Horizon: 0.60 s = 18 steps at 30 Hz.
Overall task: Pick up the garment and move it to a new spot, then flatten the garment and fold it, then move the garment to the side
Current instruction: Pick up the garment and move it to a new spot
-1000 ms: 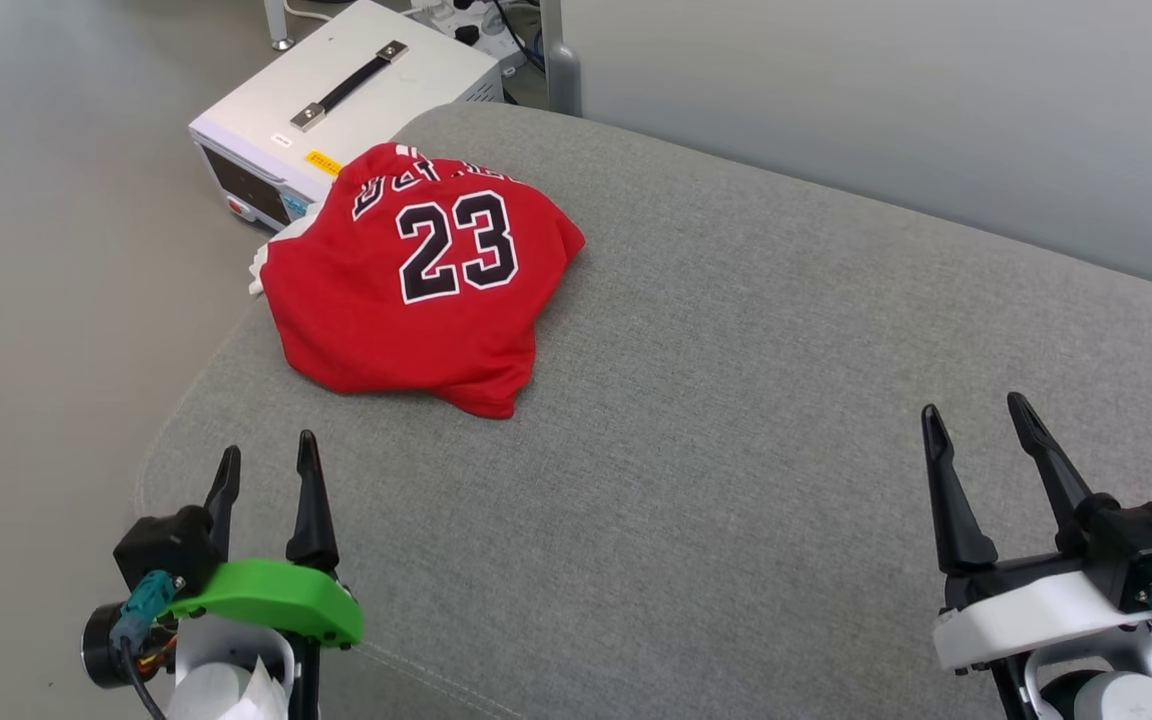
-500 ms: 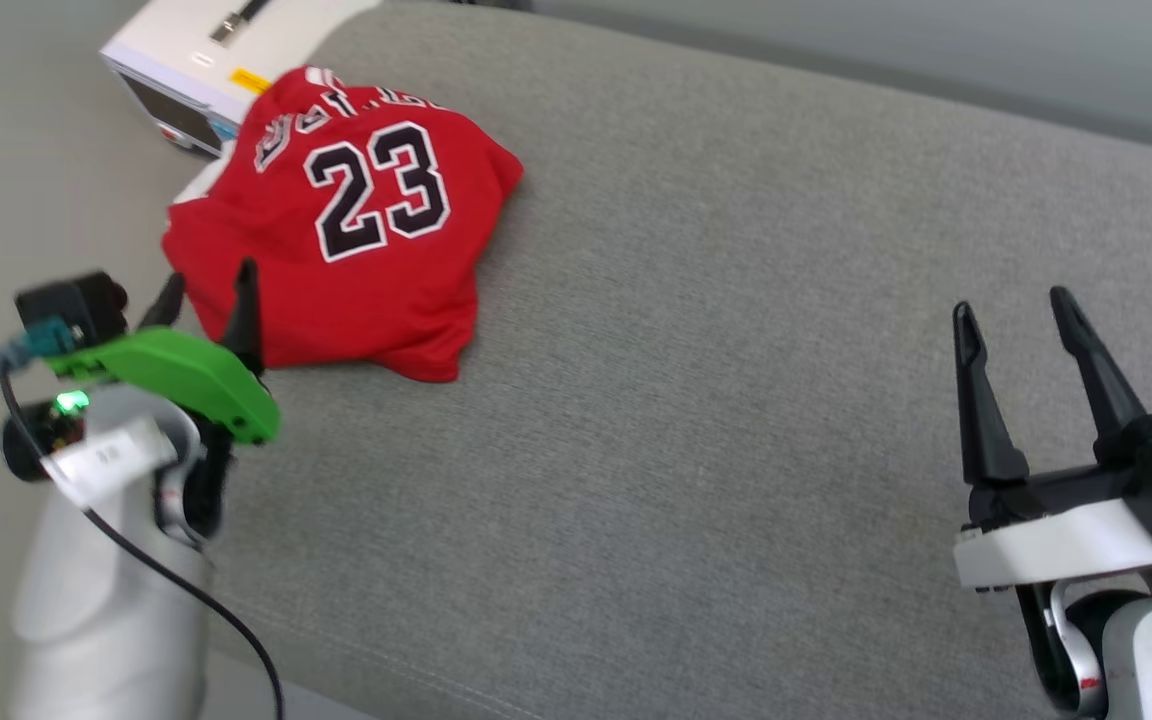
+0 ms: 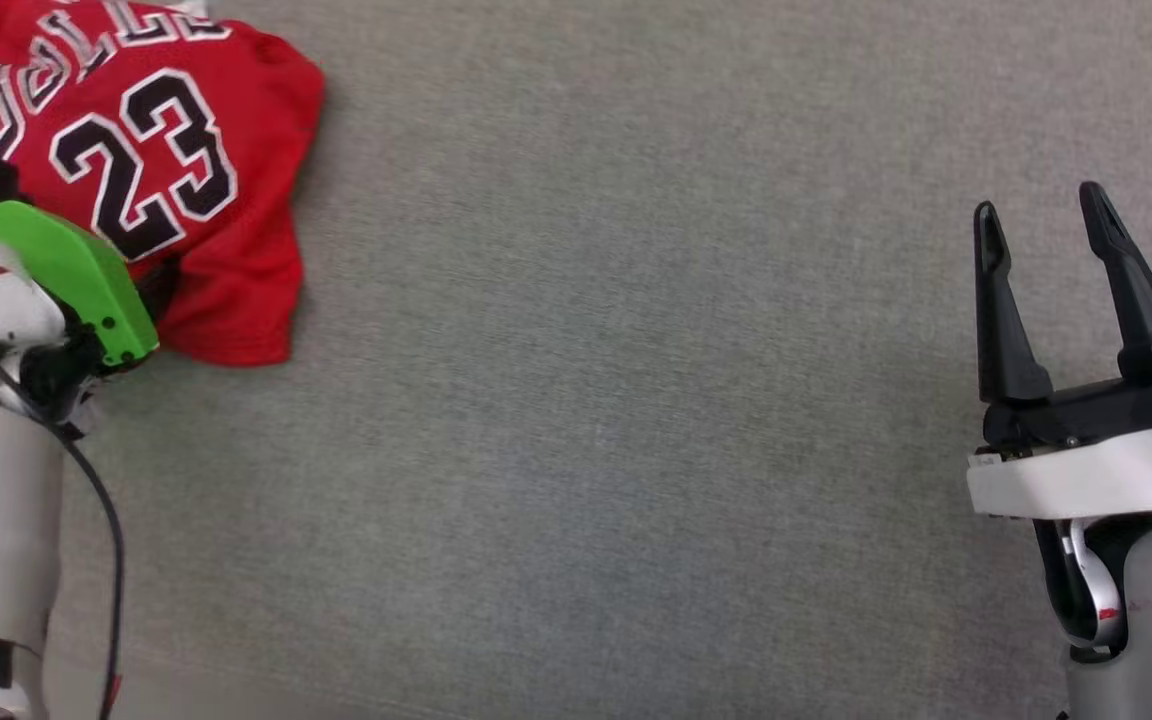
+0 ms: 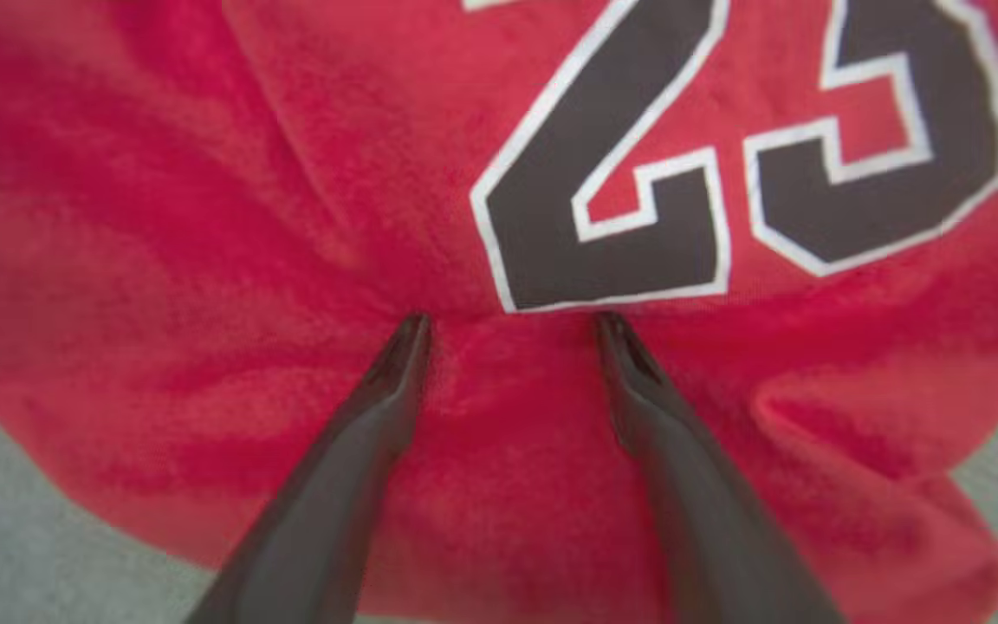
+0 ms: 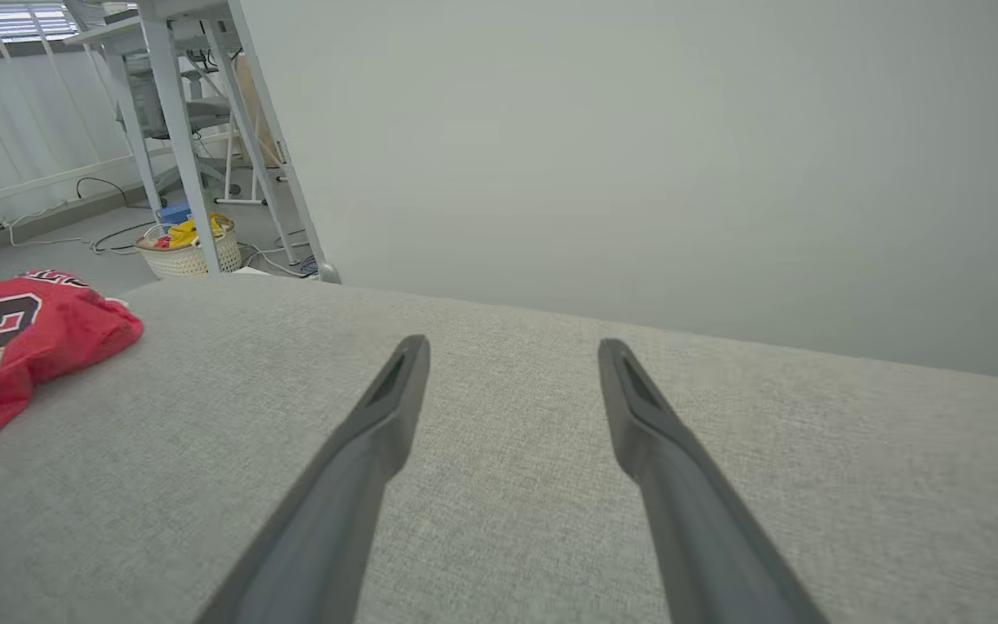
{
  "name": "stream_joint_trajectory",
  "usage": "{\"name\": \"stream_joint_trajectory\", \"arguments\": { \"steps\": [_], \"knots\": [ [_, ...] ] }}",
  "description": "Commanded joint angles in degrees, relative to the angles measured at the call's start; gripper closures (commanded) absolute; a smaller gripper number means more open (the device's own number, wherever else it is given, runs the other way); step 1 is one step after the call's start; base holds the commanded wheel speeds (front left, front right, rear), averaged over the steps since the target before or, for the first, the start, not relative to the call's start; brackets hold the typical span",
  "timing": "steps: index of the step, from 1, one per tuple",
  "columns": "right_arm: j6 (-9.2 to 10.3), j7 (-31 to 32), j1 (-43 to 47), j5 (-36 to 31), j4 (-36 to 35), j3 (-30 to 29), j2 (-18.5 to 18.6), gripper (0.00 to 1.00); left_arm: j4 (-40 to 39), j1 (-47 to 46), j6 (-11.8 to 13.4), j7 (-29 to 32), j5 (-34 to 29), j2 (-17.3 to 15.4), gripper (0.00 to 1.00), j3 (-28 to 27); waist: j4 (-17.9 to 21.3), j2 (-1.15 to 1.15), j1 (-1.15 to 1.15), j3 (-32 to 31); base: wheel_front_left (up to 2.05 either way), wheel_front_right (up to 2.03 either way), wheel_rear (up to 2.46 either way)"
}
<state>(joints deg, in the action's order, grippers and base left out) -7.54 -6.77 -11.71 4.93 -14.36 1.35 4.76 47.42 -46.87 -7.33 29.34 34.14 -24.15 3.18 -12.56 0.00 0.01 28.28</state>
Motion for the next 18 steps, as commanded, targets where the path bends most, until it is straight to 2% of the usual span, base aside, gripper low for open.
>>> {"name": "stream_joint_trajectory", "arguments": {
  "steps": [1, 5, 8, 9, 10, 15, 18],
  "knots": [
    [0.05, -0.4, -1.2, 0.3, 0.2, 0.2, 0.3, 0.00, 1.7, -1.1, -0.1, 1.8, 0.3, -0.8, 0.00, 0.5, 4.0, 0.00, -0.01, 4.0, 0.00, 0.00, 0.00],
    [0.05, -0.7, -1.6, 0.8, 1.0, 0.1, 0.3, 0.00, 6.9, -1.5, 0.2, 7.8, 0.5, -1.3, 0.00, 1.8, 4.7, 0.00, -0.01, 4.3, 0.00, 0.00, 0.00],
    [0.05, -0.9, -1.5, 1.1, 1.3, -0.2, 0.1, 0.00, 10.4, -1.6, 1.8, 13.5, 1.2, -0.5, 0.00, 2.2, 4.9, 0.00, -0.01, 3.9, 0.00, 0.00, 0.00],
    [0.05, -0.9, -1.4, 1.2, 1.4, -0.3, 0.1, 0.00, 10.7, -1.8, 2.1, 13.8, 1.3, -0.4, 0.24, 2.2, 4.9, 0.00, -0.01, 3.7, 0.00, 0.00, 0.00],
    [0.05, -0.9, -1.3, 1.2, 1.5, -0.4, 0.0, 0.00, 10.9, -1.8, 2.2, 13.8, 0.9, -0.4, 1.00, 2.7, 4.9, 0.00, -0.01, 3.5, 0.00, 0.00, 0.00],
    [0.05, -1.2, -0.4, 1.4, 2.3, -1.1, -0.2, 0.00, 10.5, -1.4, 1.8, 9.6, 0.1, 0.2, 1.00, 3.6, 4.0, 0.00, -0.01, 0.8, 0.00, 0.00, 0.00],
    [0.05, -1.5, 0.4, 1.7, 3.0, -1.3, -0.5, 0.00, 9.7, -1.1, 1.7, 4.0, -1.2, -0.2, 1.00, 4.2, 3.3, 0.00, -0.01, -1.9, 0.00, 0.00, 0.00]
  ]
}}
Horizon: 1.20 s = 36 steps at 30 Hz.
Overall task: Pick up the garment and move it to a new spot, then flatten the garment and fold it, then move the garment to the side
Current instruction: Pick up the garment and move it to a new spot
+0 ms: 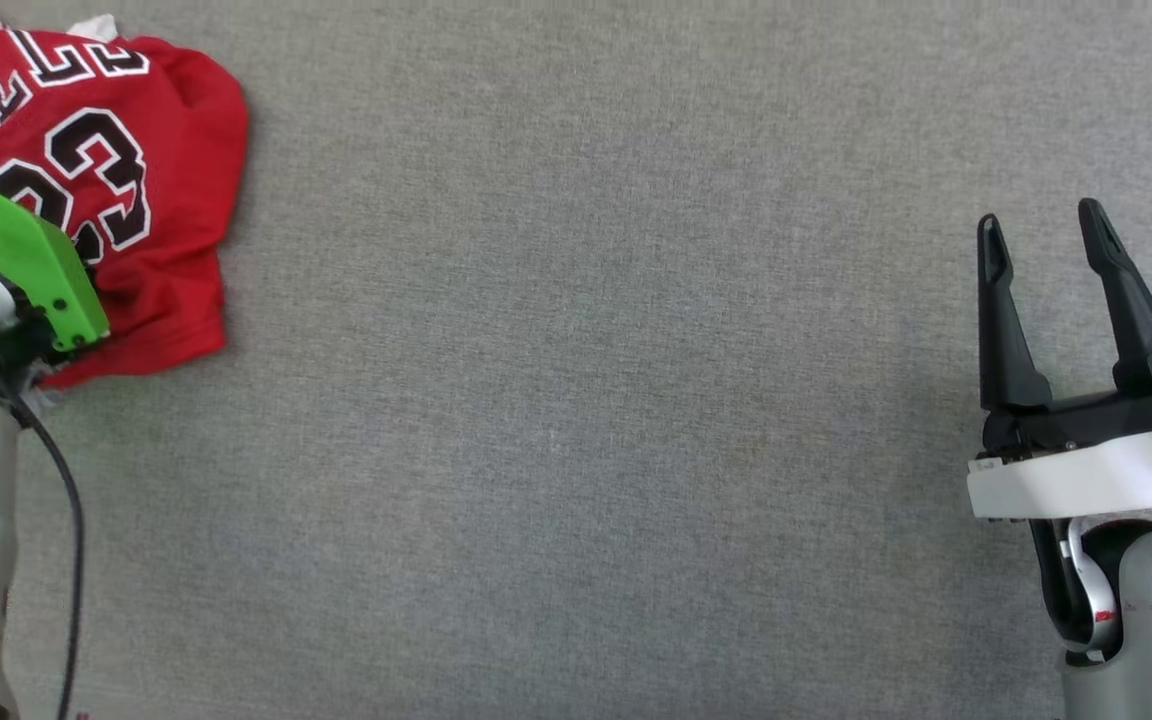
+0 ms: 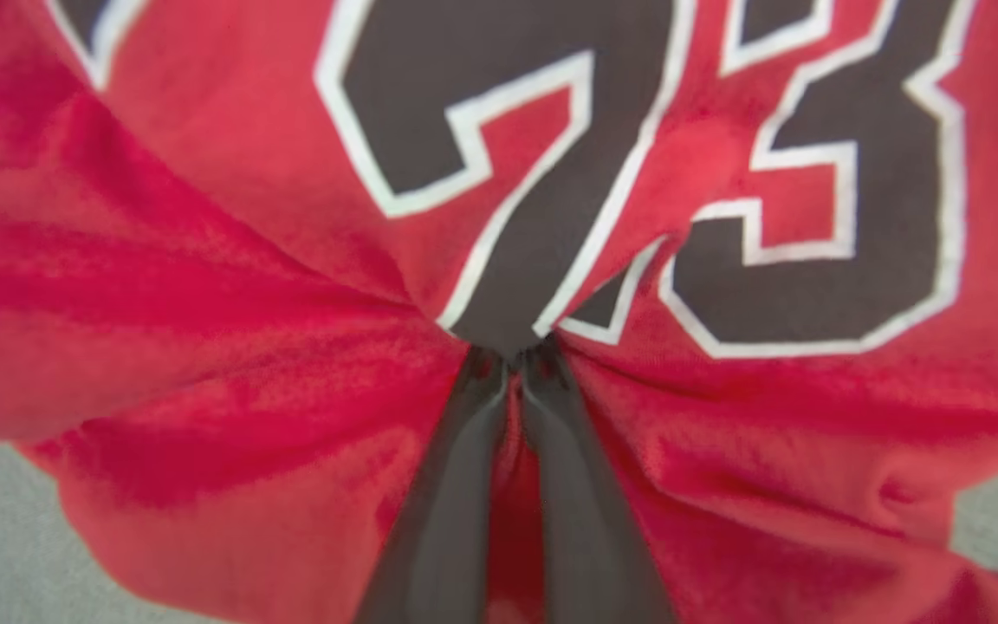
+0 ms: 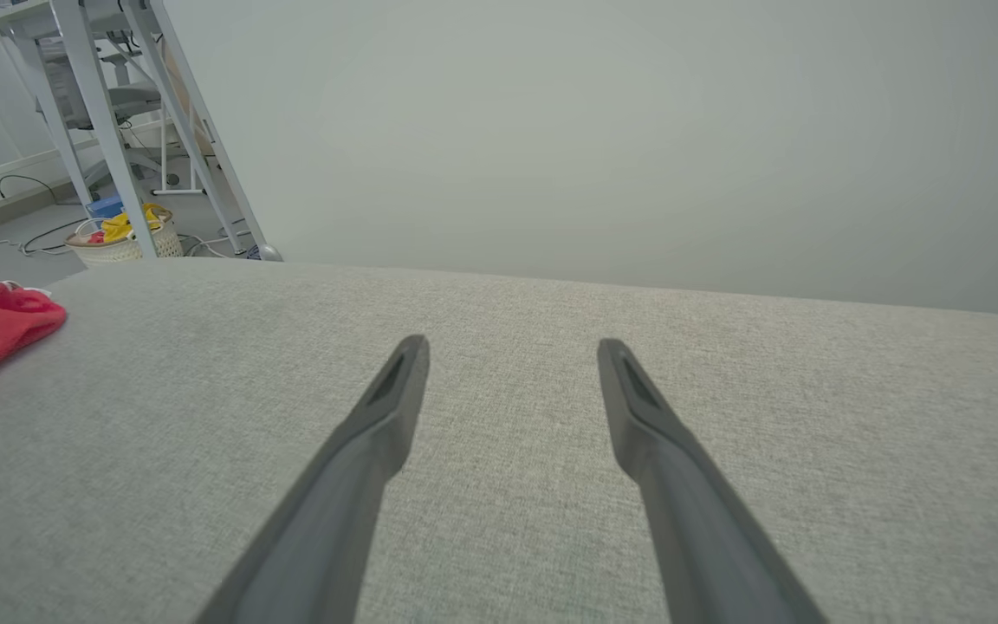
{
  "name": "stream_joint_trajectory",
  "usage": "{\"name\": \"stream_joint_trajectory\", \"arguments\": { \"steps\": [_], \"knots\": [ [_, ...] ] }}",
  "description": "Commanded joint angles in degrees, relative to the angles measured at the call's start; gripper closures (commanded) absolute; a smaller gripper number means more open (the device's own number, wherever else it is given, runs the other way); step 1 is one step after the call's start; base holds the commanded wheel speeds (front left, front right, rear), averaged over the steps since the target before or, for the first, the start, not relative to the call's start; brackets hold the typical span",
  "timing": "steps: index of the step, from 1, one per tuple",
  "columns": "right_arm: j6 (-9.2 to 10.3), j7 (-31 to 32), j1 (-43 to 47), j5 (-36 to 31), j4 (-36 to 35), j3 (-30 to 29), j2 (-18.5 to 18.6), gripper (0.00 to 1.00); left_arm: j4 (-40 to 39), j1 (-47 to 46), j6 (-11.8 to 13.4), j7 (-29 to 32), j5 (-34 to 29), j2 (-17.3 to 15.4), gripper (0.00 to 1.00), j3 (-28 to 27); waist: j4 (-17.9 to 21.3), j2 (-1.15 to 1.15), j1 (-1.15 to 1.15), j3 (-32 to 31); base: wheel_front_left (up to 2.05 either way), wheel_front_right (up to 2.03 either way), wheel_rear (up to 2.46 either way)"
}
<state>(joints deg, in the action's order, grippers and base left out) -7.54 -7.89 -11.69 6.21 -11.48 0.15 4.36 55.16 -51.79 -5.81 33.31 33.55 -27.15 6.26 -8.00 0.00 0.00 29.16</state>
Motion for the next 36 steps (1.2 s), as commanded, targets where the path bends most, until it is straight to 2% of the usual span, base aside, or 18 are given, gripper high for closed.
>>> {"name": "stream_joint_trajectory", "arguments": {
  "steps": [1, 8, 13, 17, 27, 36],
  "knots": [
    [0.05, -0.5, 0.8, 0.6, 0.4, -0.1, -0.2, 0.00, 1.2, 3.9, 0.0, -3.1, -1.2, 2.5, 1.00, 1.3, -1.4, 0.00, 0.00, -3.8, 0.00, 0.00, 0.00],
    [0.05, -1.7, 3.1, 1.2, 2.3, -0.8, -0.9, 0.00, -0.4, 4.1, -0.3, -19.0, -3.4, 1.9, 1.00, 1.7, -2.4, 0.00, 0.00, -11.4, 0.00, 0.00, 0.00],
    [0.05, -1.9, 5.4, 2.0, 2.9, -2.4, -1.3, 0.00, -1.9, 2.4, 0.8, -30.9, -5.3, 4.1, 1.00, 2.4, -3.0, 0.00, 0.00, -15.9, 0.00, 0.00, 0.00],
    [0.05, -2.0, 6.5, 1.7, 3.1, -2.8, -1.4, 0.00, -2.5, 1.0, 1.4, -37.0, -6.7, 6.1, 1.00, 3.6, -1.8, 0.00, 0.00, -18.5, 0.00, 0.00, 0.00],
    [0.05, -2.1, 9.4, 2.7, 3.6, -4.5, -1.5, 0.00, -5.4, 2.3, -0.3, -41.8, -7.2, 12.7, 1.00, 8.1, 5.3, 0.00, 0.00, -22.3, 0.00, 0.00, 0.00],
    [0.05, -1.5, 11.3, 3.5, 2.4, -6.7, -1.5, 0.00, -13.3, 7.6, -1.6, -38.8, -5.6, 20.1, 1.00, 17.4, 13.4, 0.00, 0.00, -22.0, 0.00, 0.00, 0.00]
  ]
}}
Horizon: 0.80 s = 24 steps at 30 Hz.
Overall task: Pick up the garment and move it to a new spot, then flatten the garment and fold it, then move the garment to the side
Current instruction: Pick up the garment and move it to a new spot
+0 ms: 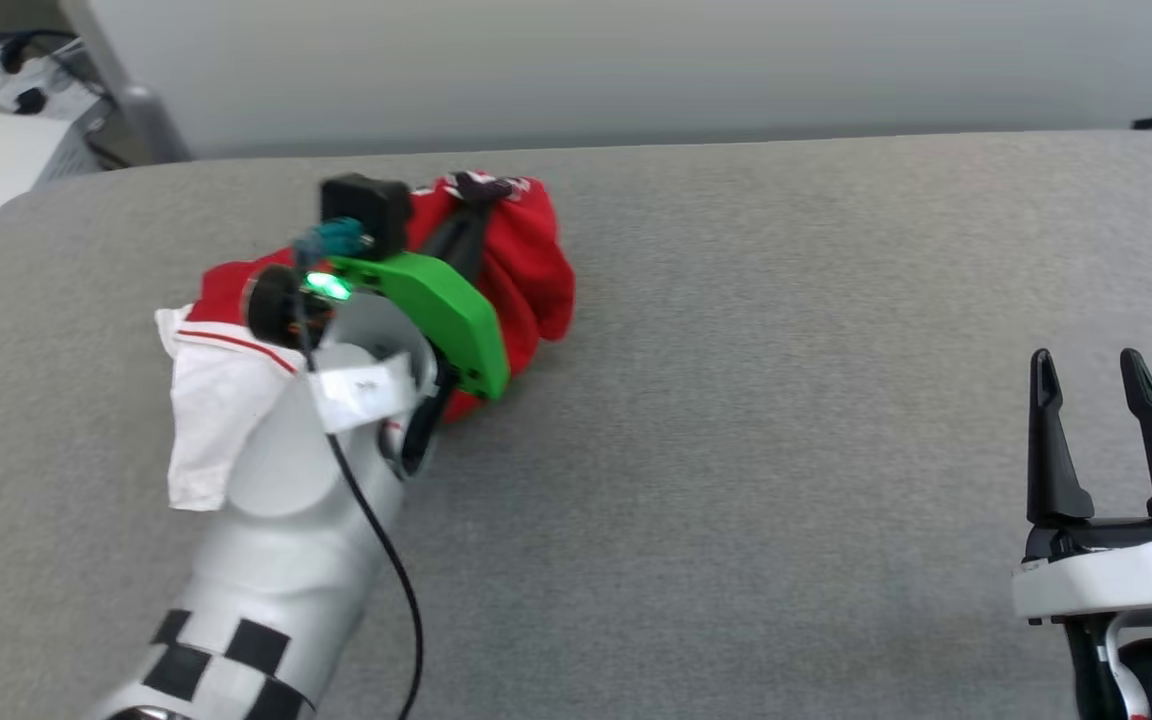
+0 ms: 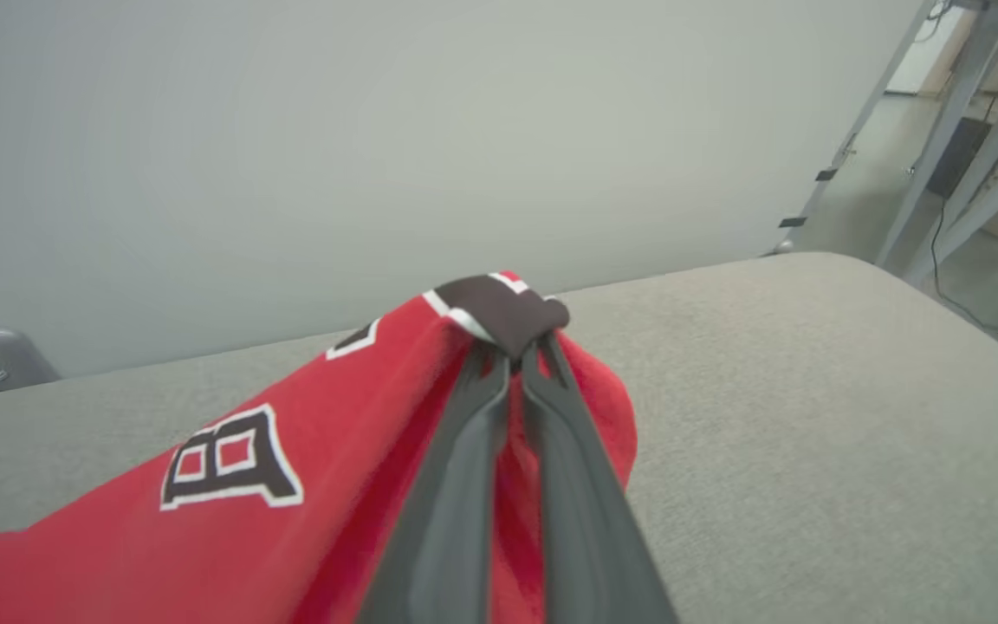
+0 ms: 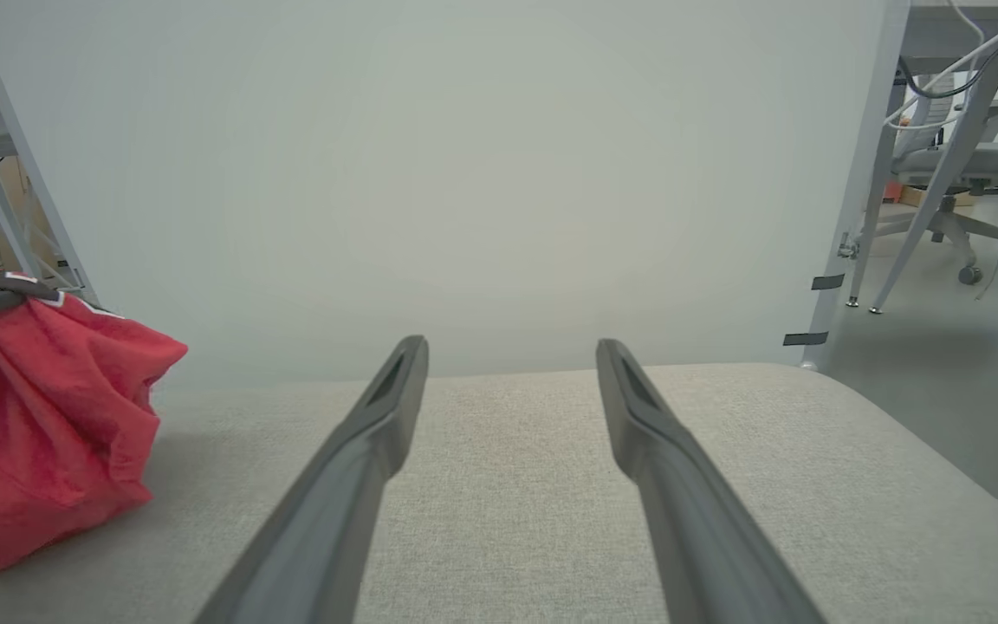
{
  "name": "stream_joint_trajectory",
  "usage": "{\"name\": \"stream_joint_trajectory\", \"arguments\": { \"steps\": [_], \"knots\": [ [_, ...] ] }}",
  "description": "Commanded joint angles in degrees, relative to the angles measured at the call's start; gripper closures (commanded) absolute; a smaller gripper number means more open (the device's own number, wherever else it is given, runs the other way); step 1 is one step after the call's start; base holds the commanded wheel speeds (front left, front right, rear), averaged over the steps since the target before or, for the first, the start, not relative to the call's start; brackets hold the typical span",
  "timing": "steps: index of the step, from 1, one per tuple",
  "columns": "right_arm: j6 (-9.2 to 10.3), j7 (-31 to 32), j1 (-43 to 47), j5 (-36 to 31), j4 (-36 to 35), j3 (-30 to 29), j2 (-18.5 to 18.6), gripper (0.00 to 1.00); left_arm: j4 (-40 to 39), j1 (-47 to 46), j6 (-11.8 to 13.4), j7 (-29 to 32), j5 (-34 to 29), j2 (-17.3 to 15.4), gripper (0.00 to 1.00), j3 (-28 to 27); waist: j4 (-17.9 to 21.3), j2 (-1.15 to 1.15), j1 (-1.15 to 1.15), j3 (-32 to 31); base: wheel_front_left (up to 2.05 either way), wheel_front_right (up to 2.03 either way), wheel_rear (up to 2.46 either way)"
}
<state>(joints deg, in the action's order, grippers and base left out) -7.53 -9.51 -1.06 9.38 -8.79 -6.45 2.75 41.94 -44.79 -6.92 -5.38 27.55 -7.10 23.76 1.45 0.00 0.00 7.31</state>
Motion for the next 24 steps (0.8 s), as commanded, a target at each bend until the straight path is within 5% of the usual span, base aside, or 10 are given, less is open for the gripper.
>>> {"name": "stream_joint_trajectory", "arguments": {
  "steps": [1, 10, 22, 23, 24],
  "knots": [
    [0.04, 0.1, 0.7, 0.5, -0.5, -0.4, 0.1, 0.00, -1.9, 1.4, -0.5, 0.5, 0.9, 0.7, 1.00, 1.5, 4.7, 0.00, 0.00, 0.4, 0.00, 0.00, 0.00],
    [0.04, -0.5, 0.4, 2.1, -1.1, -1.9, 0.1, 0.00, -13.3, 10.3, -0.6, 4.3, 4.6, 2.7, 1.00, 12.8, 6.7, 0.00, 0.00, 6.4, 0.00, 0.00, 0.00],
    [0.04, -1.3, -2.5, 1.7, -0.1, -1.4, 0.1, 0.00, -12.3, 17.8, 0.2, 6.2, 3.1, 2.0, 1.00, 18.3, 3.2, 0.00, 0.00, 10.3, 0.00, 0.00, 0.00],
    [0.04, -1.3, -2.6, 1.6, 0.1, -1.4, 0.1, 0.00, -12.3, 17.9, 0.2, 5.9, 3.0, 2.0, 0.90, 18.5, 2.9, 0.00, 0.00, 10.1, 0.00, 0.00, 0.00],
    [0.04, -1.3, -2.7, 1.3, 0.3, -1.3, 0.1, 0.00, -12.2, 18.0, 0.2, 5.7, 2.9, 2.1, 0.56, 18.7, 2.5, 0.00, 0.00, 9.6, 0.00, 0.00, 0.00]
  ]
}}
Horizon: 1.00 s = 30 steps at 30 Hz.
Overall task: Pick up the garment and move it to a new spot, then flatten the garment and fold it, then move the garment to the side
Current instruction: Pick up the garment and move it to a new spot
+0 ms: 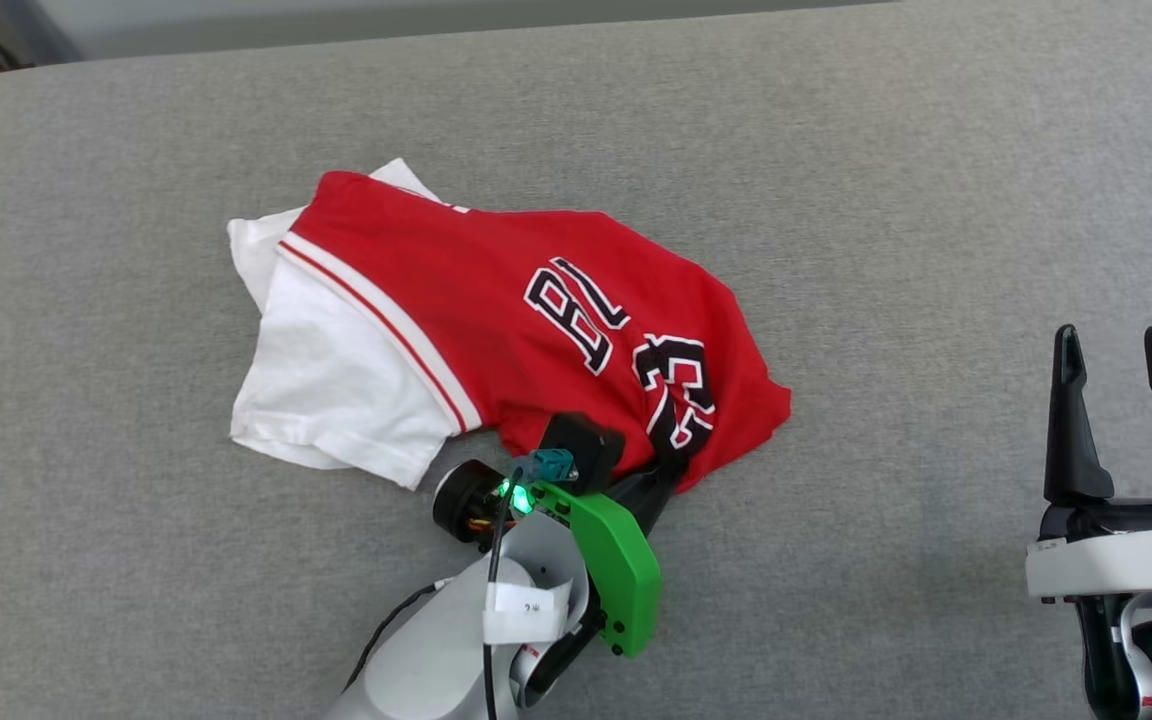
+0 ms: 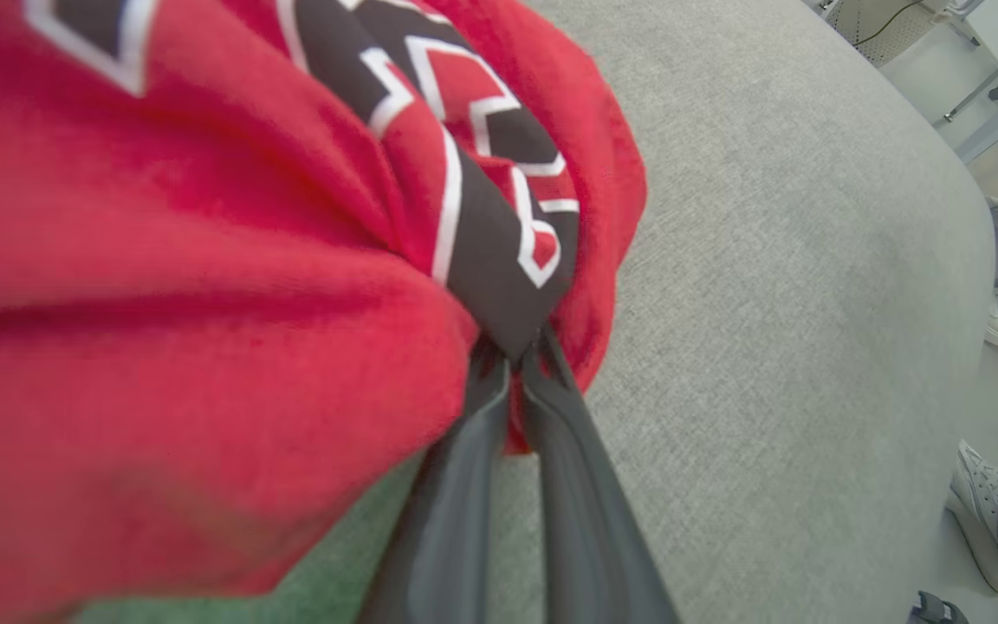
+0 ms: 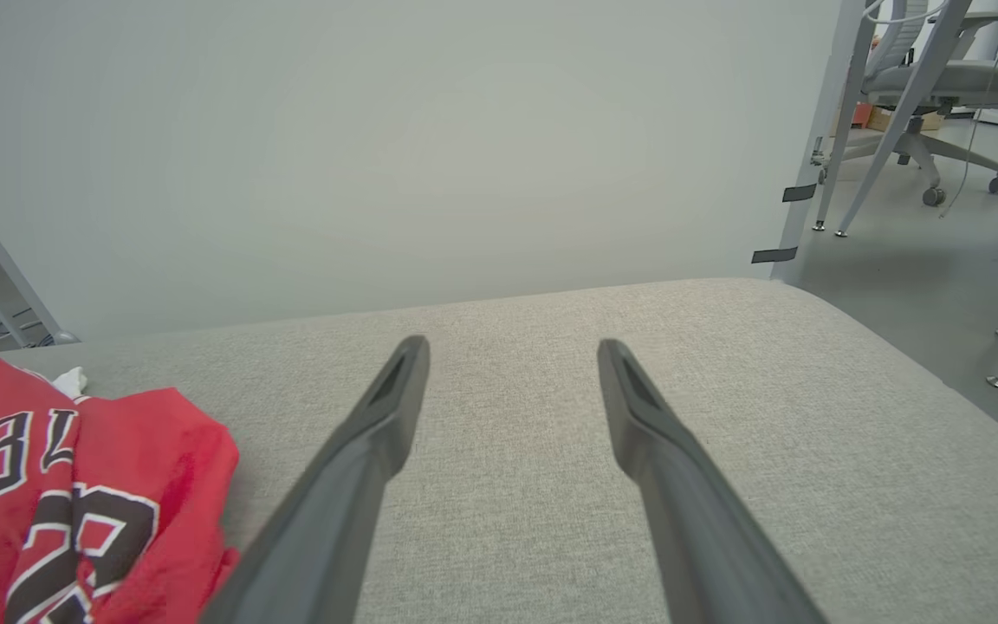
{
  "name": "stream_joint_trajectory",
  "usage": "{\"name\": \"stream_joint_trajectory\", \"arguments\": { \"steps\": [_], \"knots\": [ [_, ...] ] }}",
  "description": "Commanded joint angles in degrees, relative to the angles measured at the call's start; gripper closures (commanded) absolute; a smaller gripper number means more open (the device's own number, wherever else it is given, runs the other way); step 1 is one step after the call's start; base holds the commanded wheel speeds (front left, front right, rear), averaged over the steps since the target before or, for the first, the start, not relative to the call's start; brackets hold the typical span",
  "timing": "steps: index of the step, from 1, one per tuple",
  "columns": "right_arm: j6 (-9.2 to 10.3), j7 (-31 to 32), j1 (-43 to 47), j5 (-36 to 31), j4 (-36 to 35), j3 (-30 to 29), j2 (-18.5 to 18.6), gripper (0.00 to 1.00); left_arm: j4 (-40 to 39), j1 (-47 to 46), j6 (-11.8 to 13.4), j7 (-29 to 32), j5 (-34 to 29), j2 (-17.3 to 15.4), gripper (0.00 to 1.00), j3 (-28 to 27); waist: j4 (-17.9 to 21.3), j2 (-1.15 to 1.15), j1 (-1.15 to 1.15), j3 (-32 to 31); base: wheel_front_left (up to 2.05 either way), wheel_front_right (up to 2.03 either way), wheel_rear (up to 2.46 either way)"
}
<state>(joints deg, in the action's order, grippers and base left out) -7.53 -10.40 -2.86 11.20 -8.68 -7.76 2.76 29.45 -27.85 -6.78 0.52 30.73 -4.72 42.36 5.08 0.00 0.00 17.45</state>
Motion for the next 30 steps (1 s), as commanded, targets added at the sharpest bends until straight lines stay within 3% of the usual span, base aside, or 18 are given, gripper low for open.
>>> {"name": "stream_joint_trajectory", "arguments": {
  "steps": [1, 10, 18, 23, 30],
  "knots": [
    [0.04, -0.3, -0.9, -0.7, 0.3, 0.0, 0.1, 0.00, 0.2, 1.0, 0.1, -0.5, -0.4, -0.3, 0.00, 0.3, -1.4, 0.00, 0.00, -1.1, 0.00, 0.00, 0.00],
    [0.04, 1.2, 1.2, -2.3, 1.0, 0.9, 0.1, 0.00, -4.5, 2.1, 2.5, -10.9, -1.5, 0.1, 0.00, -1.4, -4.0, 0.00, 0.00, -8.1, 0.00, 0.00, 0.00],
    [0.04, 2.7, 3.3, -2.9, 0.9, 1.7, 0.1, 0.00, -8.9, 4.5, 5.8, -14.6, -2.0, -1.5, 0.00, -5.0, -5.3, 0.00, 0.00, -11.1, 0.00, 0.00, 0.00],
    [0.04, 3.8, 5.4, -2.9, 1.2, 2.3, 0.1, 0.00, -13.0, 8.8, 10.4, -15.4, -2.4, -4.5, 0.00, -11.7, -5.7, 0.00, 0.00, -13.5, 0.00, 0.00, 0.00],
    [0.04, 4.9, 7.2, -2.7, 0.9, 2.5, 0.1, 0.00, -19.5, 14.8, 12.8, -15.5, -4.0, -8.0, 0.00, -19.8, -6.6, 0.00, 0.00, -15.0, 0.00, 0.00, 0.00]
  ]
}}
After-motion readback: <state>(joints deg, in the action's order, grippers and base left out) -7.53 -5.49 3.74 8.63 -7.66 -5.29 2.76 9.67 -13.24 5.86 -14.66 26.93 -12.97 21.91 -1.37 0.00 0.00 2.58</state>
